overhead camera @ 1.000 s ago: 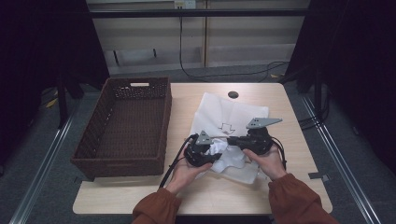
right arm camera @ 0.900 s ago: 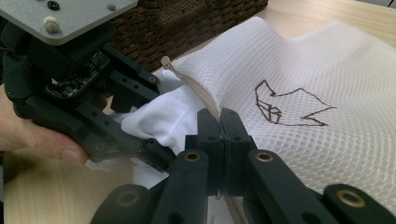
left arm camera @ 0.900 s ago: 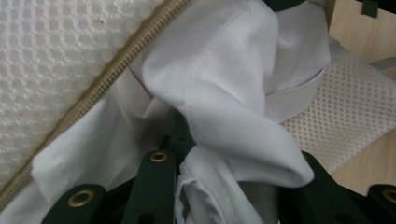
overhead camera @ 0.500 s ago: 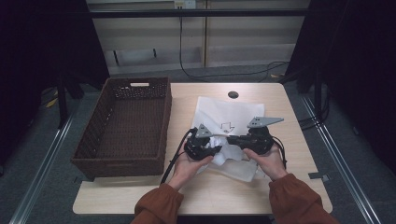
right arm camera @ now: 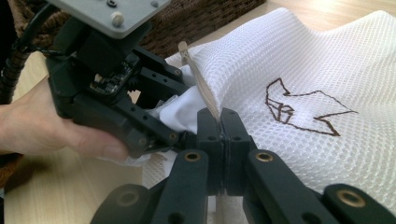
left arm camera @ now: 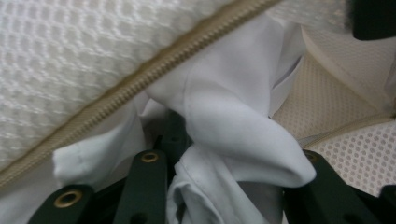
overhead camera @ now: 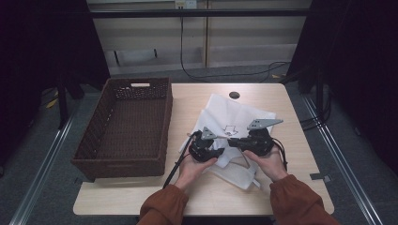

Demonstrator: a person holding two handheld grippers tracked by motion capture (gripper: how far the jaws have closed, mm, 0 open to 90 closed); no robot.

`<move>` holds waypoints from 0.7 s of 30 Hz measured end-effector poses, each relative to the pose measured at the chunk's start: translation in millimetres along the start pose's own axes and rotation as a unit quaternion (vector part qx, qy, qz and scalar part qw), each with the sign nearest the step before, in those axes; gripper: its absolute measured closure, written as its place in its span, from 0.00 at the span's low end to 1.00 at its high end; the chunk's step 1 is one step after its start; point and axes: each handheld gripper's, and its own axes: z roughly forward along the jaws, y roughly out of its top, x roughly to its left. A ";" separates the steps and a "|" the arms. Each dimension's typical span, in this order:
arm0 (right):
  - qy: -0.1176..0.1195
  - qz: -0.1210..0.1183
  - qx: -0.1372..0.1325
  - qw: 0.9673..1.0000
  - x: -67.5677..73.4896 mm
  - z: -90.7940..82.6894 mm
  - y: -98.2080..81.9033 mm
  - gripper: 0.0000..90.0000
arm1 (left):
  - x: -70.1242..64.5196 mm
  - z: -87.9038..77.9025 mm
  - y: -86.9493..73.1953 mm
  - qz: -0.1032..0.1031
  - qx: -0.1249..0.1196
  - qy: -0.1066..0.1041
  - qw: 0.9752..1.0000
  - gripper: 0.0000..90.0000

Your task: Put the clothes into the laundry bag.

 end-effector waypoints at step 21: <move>-0.004 -0.003 0.020 1.000 -2.3 5.3 -10.2 0.98 | -6.9 -45.0 -1.9 0.033 0.005 -0.024 0.999 0.21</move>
